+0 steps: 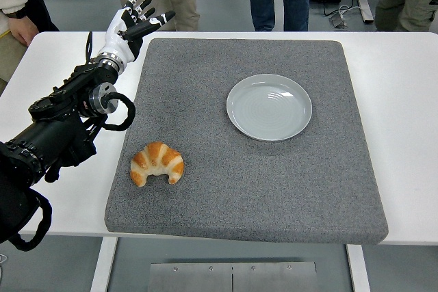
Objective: Place the bread on the plate
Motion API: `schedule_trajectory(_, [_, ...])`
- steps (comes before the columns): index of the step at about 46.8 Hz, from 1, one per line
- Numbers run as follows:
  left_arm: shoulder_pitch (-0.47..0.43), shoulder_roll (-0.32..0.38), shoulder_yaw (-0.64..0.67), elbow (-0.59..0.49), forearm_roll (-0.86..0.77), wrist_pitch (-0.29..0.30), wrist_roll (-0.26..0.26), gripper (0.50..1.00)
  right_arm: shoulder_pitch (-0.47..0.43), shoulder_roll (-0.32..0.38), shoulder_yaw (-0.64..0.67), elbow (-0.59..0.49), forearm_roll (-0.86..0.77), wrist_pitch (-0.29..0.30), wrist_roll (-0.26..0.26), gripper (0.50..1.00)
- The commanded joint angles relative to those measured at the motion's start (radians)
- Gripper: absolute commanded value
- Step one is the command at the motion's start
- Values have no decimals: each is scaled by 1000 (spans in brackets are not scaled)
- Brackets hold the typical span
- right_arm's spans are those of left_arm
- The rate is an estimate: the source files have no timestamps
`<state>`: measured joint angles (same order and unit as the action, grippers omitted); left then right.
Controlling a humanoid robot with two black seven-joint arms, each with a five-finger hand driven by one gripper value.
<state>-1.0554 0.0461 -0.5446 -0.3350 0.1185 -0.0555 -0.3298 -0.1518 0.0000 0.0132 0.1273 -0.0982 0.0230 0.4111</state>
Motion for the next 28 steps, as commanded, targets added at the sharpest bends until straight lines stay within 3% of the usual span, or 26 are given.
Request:
schedule_trajectory(1, [0, 0, 0, -1, 1, 0, -1, 978, 0, 0, 1, 0, 0, 0, 0, 1000])
schedule_trajectory(28, [14, 1, 0, -1, 0, 6, -14, 980, 0, 0, 1, 0, 0, 0, 0, 1000])
